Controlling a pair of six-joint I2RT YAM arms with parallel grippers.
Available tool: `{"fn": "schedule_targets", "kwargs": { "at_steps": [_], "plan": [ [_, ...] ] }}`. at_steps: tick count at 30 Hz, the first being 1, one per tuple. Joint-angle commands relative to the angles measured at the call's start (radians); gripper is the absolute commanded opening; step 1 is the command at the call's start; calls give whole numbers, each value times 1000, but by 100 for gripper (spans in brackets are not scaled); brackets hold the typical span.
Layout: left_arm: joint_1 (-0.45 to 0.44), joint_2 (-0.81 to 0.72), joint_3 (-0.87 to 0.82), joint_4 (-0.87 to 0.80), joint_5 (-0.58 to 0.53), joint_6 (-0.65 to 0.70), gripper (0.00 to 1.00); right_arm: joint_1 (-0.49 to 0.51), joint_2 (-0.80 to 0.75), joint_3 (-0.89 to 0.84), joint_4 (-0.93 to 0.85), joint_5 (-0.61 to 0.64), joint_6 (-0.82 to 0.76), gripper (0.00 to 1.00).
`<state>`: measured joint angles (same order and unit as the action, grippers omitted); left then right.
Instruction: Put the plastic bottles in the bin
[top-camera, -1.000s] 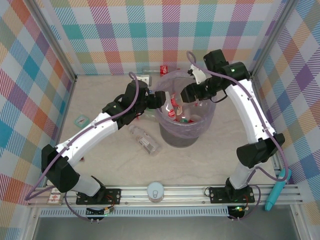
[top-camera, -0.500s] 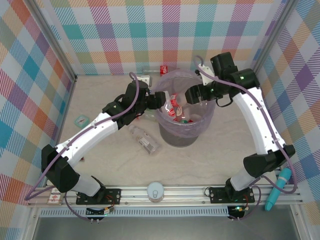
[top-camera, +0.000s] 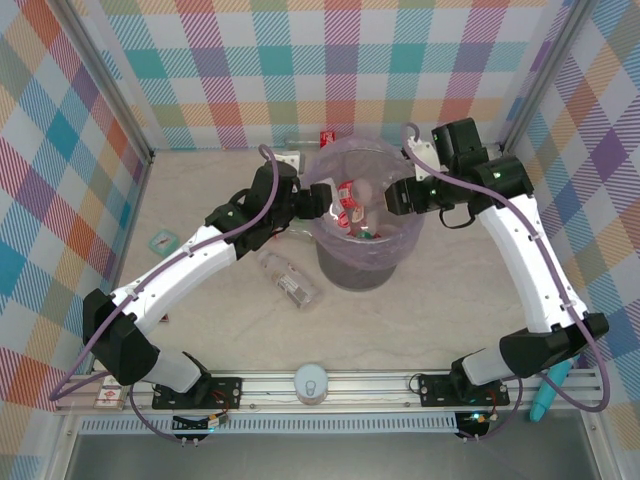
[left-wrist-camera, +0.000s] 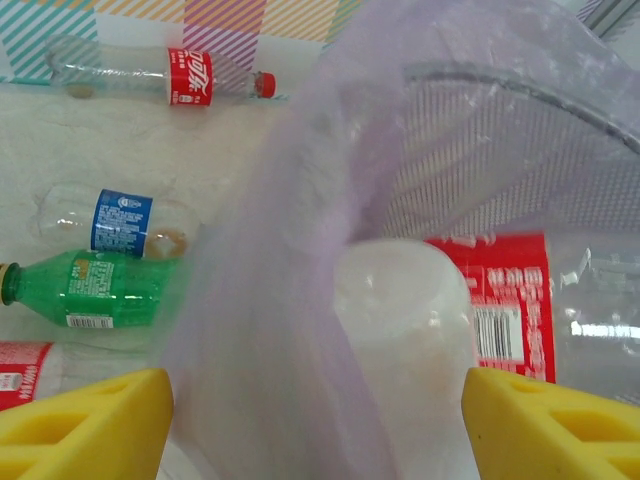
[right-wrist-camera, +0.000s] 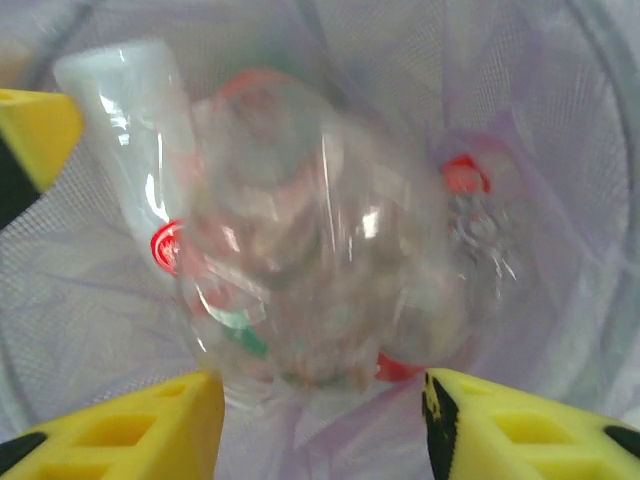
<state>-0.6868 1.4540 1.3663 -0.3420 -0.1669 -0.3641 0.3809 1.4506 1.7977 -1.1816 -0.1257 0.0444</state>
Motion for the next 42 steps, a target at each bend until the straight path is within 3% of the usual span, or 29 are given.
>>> {"fn": "schedule_targets", "kwargs": {
  "at_steps": [1,6,13,18,25,29,34,42],
  "plan": [
    [-15,-31,12,-7,-8,-12,76,7,19,-44,15,22,14,54],
    [-19,-40,-3,6,-3,-12,76,7,-18,-41,-19,65,15,52],
    [-21,-36,-1,13,14,-12,76,7,-37,120,-4,52,-1,55],
    [-29,-42,-9,21,14,-18,75,7,57,206,111,38,-13,46],
    [-37,-54,-28,35,12,-33,75,7,244,311,168,-26,1,45],
    [-43,-47,-28,29,12,-37,75,28,354,385,122,-143,2,43],
    [-54,-28,-25,44,19,-36,75,84,383,304,108,-137,-7,42],
    [-61,-7,-9,47,16,-35,74,107,327,-14,266,-195,47,42]
  ]
}}
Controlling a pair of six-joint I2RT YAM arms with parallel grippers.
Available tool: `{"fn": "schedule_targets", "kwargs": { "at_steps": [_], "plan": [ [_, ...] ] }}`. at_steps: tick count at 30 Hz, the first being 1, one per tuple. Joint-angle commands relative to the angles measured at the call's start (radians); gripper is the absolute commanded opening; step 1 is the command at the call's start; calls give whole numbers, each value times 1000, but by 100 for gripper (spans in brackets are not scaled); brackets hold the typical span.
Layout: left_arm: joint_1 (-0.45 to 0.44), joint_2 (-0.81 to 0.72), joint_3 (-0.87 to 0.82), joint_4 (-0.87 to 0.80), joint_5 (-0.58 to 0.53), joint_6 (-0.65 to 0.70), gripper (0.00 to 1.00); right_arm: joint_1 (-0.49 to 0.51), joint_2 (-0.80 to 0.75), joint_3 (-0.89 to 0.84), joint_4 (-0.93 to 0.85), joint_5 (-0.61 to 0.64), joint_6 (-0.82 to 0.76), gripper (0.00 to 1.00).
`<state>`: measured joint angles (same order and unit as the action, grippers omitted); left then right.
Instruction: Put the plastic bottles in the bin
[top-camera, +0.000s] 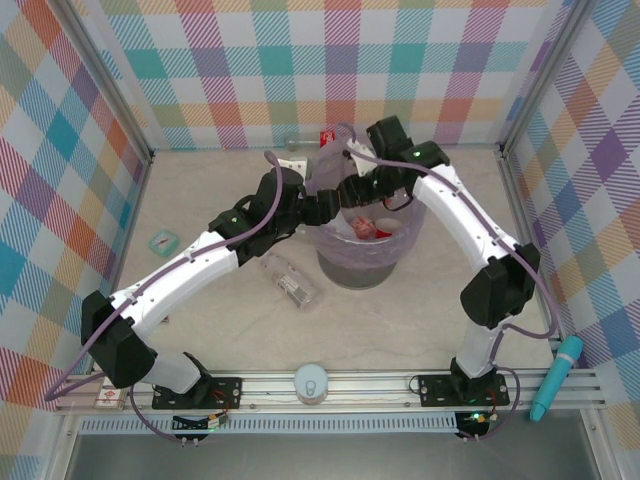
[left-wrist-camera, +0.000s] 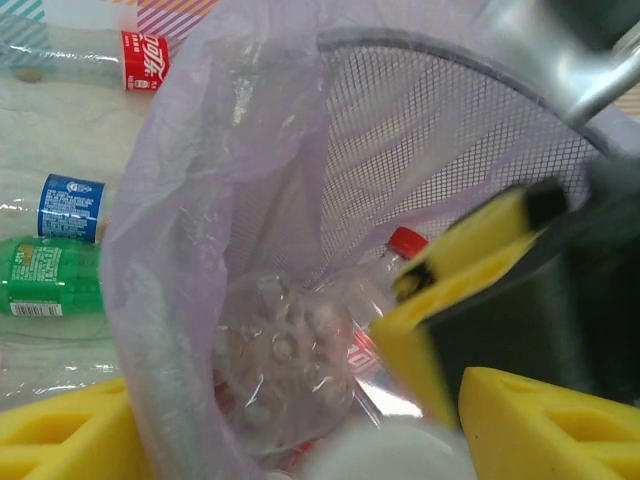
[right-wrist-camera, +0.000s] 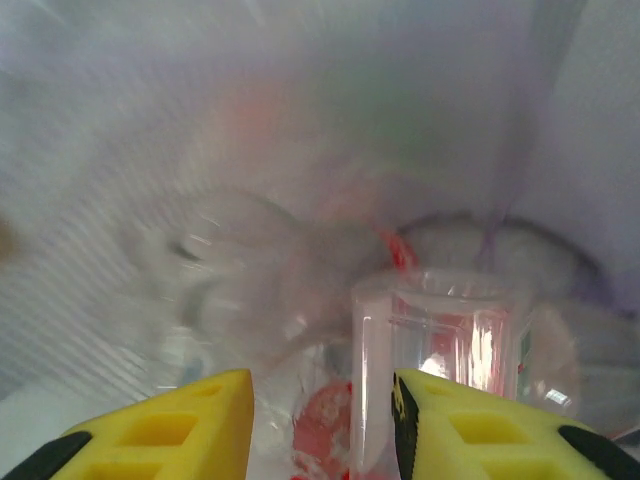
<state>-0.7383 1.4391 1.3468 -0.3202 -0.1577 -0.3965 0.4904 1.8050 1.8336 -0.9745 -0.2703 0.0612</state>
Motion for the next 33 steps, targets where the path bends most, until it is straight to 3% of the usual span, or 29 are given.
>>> {"fn": "schedule_targets", "kwargs": {
  "at_steps": [1,11,20,24,33],
  "plan": [
    [-10,9,11,26,7,-2,74,-3,-28,-61,63,-47,32,42],
    [-10,14,5,33,-6,-14,74,-66,-182,113,-4,87,11,52],
    [-25,97,32,95,55,-33,73,-169,-374,46,-55,215,7,59],
    [-46,163,72,114,79,-39,73,-226,-450,-2,-65,214,18,60],
    [-117,361,240,199,150,-59,79,-230,-569,-68,-13,102,42,61]
  ]
}}
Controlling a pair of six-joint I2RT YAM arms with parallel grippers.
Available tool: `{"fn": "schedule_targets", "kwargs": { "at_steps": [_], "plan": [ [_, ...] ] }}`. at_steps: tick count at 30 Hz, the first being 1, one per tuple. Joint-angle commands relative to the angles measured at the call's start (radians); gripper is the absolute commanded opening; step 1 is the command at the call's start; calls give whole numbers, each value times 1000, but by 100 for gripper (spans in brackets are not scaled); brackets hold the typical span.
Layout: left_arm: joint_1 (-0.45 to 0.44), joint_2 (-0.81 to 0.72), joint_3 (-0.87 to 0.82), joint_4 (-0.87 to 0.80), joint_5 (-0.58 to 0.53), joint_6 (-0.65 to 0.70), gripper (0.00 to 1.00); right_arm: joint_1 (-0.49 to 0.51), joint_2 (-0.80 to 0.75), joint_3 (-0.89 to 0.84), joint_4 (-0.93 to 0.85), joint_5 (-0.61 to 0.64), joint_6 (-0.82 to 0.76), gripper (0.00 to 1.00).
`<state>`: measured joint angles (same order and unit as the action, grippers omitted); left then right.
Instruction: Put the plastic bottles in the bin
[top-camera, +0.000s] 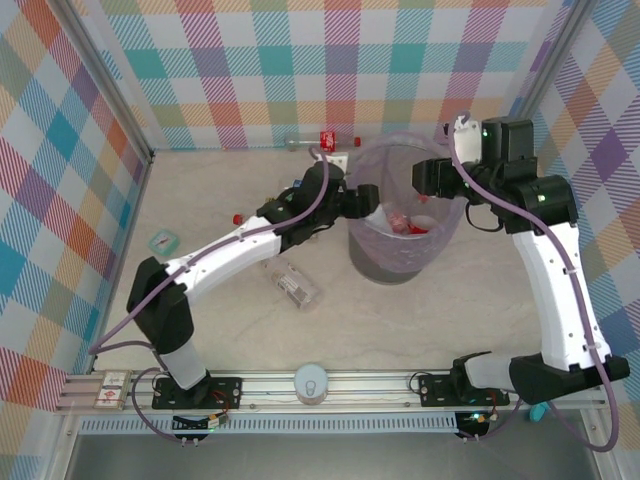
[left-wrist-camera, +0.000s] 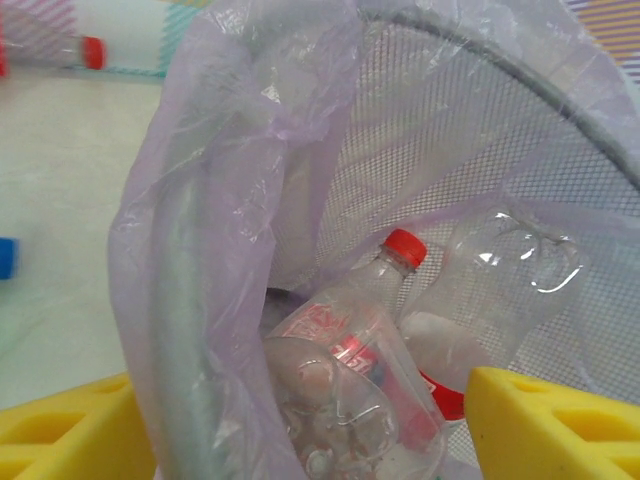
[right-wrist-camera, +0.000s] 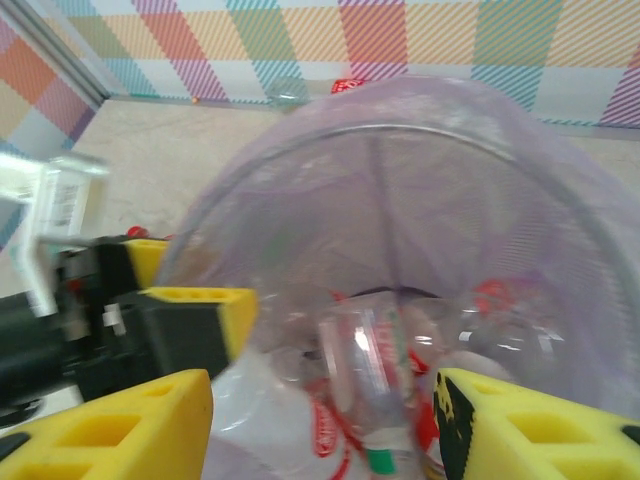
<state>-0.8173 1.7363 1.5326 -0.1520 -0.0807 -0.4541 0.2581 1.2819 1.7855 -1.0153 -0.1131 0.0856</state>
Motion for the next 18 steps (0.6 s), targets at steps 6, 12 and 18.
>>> {"fn": "schedule_targets", "kwargs": {
  "at_steps": [6,12,18],
  "plan": [
    [-39,109,175,-33,79,78,93,2,-39,2,24,-77,-2,62],
    [-9,-10,140,-70,-53,145,100,4,-14,77,36,-131,-10,62],
    [86,-214,-1,-94,-160,135,100,25,47,147,37,-143,-27,63]
  ]
}}
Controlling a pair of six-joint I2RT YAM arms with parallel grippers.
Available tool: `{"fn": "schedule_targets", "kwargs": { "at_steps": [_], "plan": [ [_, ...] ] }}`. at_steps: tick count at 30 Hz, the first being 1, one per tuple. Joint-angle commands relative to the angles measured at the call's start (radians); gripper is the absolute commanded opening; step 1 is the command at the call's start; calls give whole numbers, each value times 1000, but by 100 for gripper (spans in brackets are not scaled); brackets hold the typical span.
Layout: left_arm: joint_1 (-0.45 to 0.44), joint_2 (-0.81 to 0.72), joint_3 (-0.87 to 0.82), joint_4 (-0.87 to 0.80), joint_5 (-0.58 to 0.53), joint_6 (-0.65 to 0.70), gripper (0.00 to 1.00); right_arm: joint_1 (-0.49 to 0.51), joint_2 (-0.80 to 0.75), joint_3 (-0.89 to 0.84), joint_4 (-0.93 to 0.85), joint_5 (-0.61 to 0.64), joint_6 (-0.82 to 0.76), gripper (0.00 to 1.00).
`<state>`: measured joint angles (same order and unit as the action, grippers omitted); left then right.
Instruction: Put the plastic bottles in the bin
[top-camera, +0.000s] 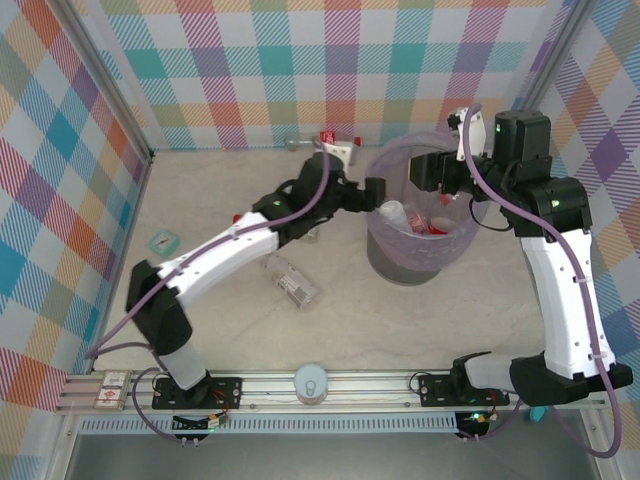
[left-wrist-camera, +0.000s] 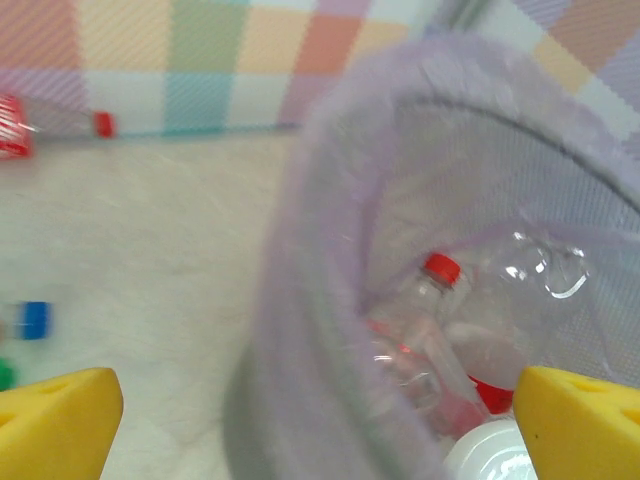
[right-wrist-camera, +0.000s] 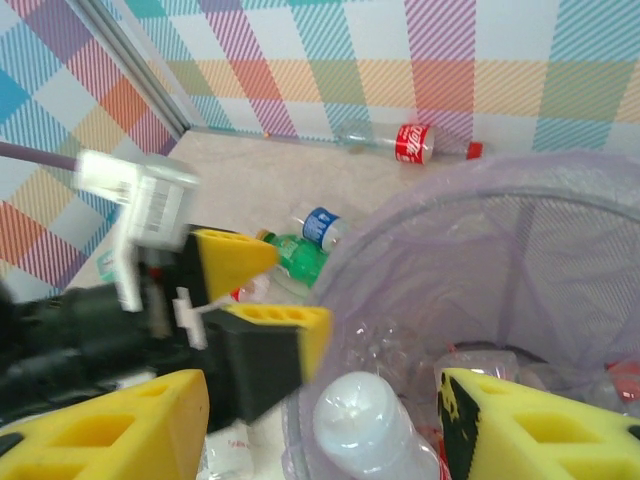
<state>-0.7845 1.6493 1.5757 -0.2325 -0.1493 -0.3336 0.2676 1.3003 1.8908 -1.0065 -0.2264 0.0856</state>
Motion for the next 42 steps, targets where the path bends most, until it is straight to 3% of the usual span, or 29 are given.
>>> {"fn": "schedule_targets", "kwargs": {
  "at_steps": [1,5,11,16,20,25,34,37,42],
  "plan": [
    [73,-159,-67,-27,-107,4,100,28,38,52,31,-25,-30,63],
    [183,-283,-180,-129,-144,-69,100,109,113,134,29,27,-58,64],
    [415,-404,-398,-176,-8,-214,100,265,361,423,-34,138,-134,65],
    [507,-371,-489,-150,47,-284,99,332,667,763,-108,183,-141,65],
    [550,-308,-521,-116,66,-328,100,367,758,784,-52,209,-129,65],
    [616,-234,-603,27,94,-451,100,367,672,653,-14,226,-122,65],
    [619,-18,-620,217,149,-610,100,337,322,256,56,298,-109,66],
    [610,46,-597,241,159,-620,100,275,209,150,57,304,-76,67],
    [596,149,-566,271,157,-646,94,66,17,-23,63,200,0,67]
  ]
}}
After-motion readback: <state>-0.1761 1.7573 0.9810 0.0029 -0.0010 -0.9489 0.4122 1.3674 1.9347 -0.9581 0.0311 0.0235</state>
